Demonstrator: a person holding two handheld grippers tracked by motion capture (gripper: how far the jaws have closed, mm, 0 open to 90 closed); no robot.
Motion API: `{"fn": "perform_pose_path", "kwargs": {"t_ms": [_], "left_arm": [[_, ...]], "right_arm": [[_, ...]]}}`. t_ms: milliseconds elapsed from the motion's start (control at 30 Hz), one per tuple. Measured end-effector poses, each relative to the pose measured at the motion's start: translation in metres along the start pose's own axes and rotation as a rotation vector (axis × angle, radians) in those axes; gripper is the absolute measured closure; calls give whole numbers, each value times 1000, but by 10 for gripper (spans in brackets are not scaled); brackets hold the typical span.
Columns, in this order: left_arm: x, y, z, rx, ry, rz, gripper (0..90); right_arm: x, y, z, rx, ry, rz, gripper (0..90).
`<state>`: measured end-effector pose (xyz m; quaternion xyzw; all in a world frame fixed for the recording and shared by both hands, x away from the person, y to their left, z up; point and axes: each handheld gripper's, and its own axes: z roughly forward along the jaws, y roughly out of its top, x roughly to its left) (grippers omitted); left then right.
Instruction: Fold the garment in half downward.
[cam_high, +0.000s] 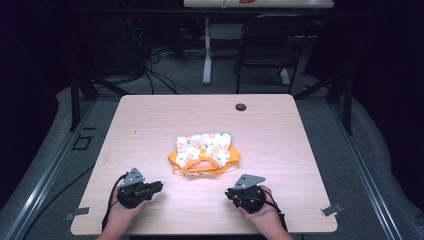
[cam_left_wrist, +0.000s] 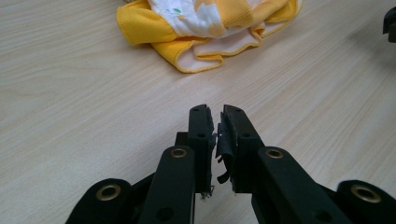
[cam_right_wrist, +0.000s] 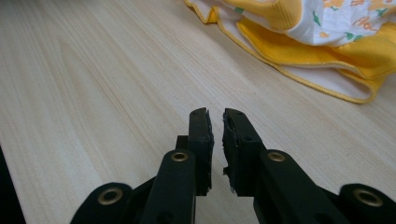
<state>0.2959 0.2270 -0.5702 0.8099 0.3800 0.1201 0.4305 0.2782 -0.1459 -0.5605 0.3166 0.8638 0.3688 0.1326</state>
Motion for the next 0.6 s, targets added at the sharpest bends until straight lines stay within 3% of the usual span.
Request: {"fn": "perform_pose_path", "kwargs": {"t_ms": [100, 200, 400, 600], "left_arm": [[-2, -1, 1, -2, -8, 0, 793], [-3, -2, 3, 7, -8, 24, 769], [-7, -3, 7, 24, -11, 34, 746], [-8, -2, 8, 16, 18, 63, 683]], "right_arm": [[-1, -1, 0, -6, -1, -7, 795], [-3, -2, 0, -11, -1, 13, 788], [-8, -8, 2, -6, -6, 33, 759], [-10, -9, 2, -6, -12, 40, 715]]}}
